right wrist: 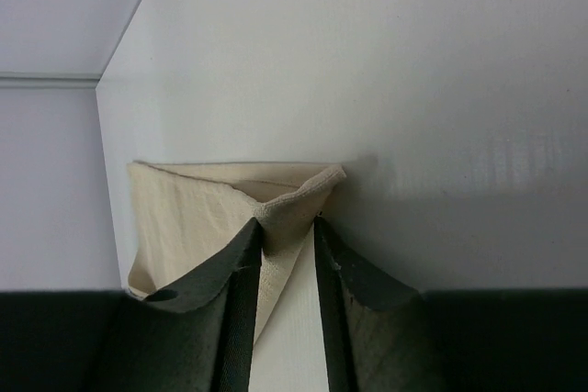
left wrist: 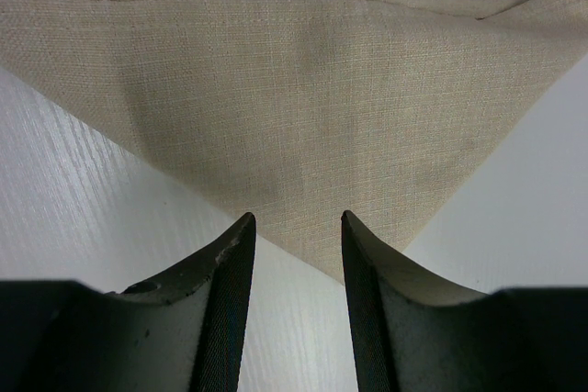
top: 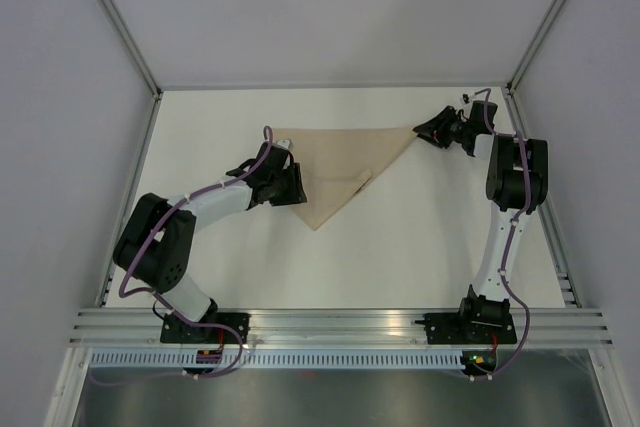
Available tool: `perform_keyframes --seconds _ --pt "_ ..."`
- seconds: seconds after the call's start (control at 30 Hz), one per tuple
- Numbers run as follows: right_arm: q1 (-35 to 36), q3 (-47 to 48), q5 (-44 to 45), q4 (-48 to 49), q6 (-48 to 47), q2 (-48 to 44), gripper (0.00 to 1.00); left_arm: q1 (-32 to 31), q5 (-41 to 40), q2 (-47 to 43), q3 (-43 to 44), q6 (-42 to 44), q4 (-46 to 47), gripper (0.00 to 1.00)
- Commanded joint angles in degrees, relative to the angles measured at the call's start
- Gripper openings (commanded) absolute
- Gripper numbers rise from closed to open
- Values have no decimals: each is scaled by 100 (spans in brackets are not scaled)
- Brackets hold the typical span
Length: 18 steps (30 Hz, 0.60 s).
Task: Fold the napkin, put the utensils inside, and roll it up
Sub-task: Fold the napkin
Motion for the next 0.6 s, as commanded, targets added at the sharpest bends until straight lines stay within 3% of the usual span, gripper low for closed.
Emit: perform_keyframes --seconds 0.0,0.33,0.57 --pt "14 88 126 96 -63 44 35 -27 122 -123 154 -78 -14 47" --pt "277 -211 372 193 -1073 -1098 11 -27 122 -106 163 -78 -23 47" --pt "654 -527 425 -61 -2030 -1942 8 -27 78 -272 155 -122 -23 47"
